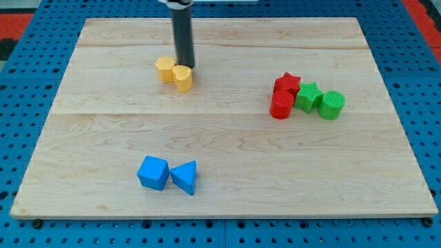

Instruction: Place the yellow blocks at the center of the board

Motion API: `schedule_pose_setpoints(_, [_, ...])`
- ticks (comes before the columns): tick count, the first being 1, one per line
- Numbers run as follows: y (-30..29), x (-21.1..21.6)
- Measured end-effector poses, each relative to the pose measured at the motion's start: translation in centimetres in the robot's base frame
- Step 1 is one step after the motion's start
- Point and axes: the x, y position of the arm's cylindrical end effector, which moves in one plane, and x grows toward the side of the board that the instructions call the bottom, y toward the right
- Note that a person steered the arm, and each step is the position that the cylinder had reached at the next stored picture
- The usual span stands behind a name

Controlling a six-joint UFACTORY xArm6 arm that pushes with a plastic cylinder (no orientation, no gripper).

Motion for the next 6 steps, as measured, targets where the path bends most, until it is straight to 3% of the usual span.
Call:
schedule_pose_setpoints(1, [-0.7, -0.3])
schedule_pose_setpoints(2, [-0.8, -4.4])
schedule_pose_setpoints(4, [-9.8, -1.7])
schedule_pose_setpoints(6, [-1.7, 0.2])
